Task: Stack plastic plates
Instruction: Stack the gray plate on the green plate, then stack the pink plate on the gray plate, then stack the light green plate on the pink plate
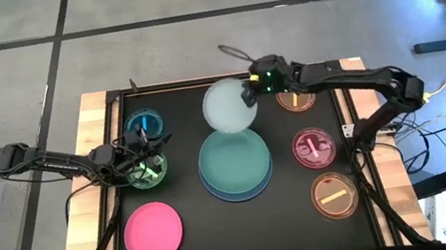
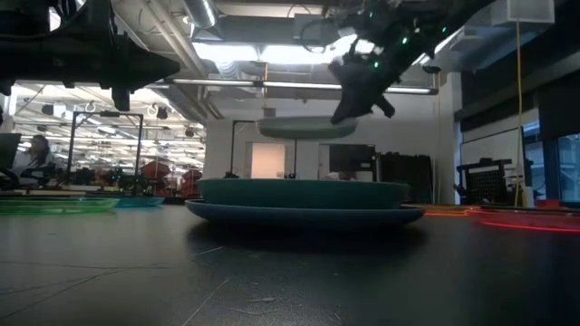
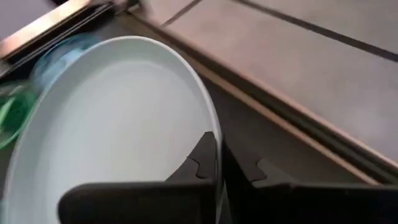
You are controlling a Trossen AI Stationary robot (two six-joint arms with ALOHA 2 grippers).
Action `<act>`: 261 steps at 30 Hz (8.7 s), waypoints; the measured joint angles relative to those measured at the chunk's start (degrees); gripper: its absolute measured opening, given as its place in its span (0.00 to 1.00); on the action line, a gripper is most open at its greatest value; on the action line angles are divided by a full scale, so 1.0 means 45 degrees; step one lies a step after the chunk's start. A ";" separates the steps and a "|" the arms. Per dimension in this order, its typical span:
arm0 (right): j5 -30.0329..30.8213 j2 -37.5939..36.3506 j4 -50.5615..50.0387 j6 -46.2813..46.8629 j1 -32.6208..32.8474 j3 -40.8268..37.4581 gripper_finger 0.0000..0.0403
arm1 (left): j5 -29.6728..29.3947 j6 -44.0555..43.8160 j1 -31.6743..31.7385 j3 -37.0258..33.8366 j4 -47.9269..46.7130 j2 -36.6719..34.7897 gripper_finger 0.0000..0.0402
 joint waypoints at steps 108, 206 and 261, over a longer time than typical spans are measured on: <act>0.5038 0.2123 0.4709 -0.1958 1.3451 -0.2506 0.35 | 0.5004 -1.6232 -1.0104 1.4158 -1.8714 1.5104 0.29; 0.5018 0.2113 0.4665 -0.1550 1.3456 -0.2506 0.35 | 0.1943 -0.1280 -0.4262 1.5214 -1.4690 1.4473 0.28; 0.5130 0.2113 0.4568 -0.1360 1.3456 -0.2501 0.35 | 0.3199 -1.0103 -0.3911 0.6439 -1.9744 0.8838 0.26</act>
